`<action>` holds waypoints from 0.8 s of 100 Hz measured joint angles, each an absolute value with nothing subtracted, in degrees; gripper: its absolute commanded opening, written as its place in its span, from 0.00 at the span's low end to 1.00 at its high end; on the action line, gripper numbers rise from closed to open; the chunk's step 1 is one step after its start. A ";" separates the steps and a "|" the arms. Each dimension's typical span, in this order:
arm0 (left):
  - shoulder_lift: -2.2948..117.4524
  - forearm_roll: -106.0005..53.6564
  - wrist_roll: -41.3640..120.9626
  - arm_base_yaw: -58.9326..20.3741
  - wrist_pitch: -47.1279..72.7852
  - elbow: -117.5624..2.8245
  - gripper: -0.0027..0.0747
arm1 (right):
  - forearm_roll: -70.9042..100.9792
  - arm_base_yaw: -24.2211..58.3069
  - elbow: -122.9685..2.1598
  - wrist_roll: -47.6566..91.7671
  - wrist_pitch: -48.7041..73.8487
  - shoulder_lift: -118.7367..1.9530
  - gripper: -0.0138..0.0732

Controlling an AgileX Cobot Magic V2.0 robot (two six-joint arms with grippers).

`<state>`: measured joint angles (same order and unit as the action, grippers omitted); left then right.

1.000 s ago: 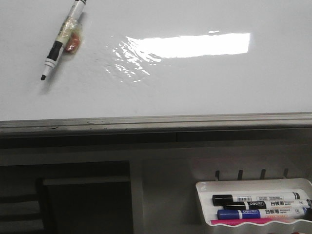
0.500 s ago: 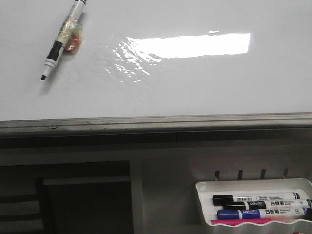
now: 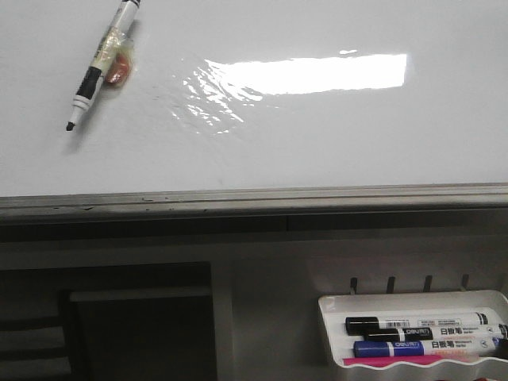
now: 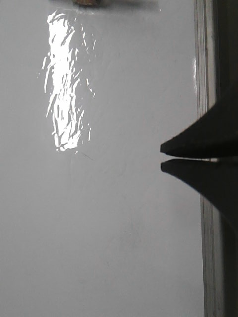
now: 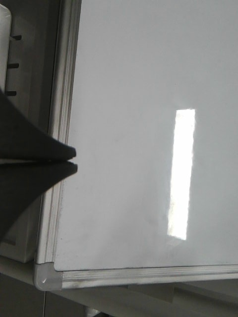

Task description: Write number 7 on whiteboard

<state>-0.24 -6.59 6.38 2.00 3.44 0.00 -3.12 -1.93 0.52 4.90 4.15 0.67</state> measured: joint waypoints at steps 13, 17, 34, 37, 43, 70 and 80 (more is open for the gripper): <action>-0.24 -10.85 6.38 2.00 3.44 0.00 0.01 | 0.33 -1.93 0.52 4.90 4.06 0.67 0.08; -0.24 -13.37 6.38 2.00 3.44 0.00 0.01 | 2.48 -1.93 0.52 4.90 4.06 0.67 0.08; -0.24 -26.26 6.29 2.00 3.44 0.00 0.01 | 14.87 -1.93 0.52 4.90 3.16 0.67 0.08; -0.24 -28.90 6.29 2.00 3.44 0.00 0.01 | 17.87 -1.93 0.52 4.90 2.78 0.67 0.08; -0.24 -33.05 6.29 2.00 3.17 0.00 0.01 | 23.58 -1.93 0.52 4.90 1.71 0.67 0.08; -0.24 -44.29 6.29 2.00 2.37 -0.20 0.01 | 37.94 -1.93 0.42 4.92 5.53 0.67 0.10; -0.24 -44.31 6.16 2.00 5.14 -1.78 0.01 | 37.57 -1.93 -0.95 5.41 11.18 0.56 0.10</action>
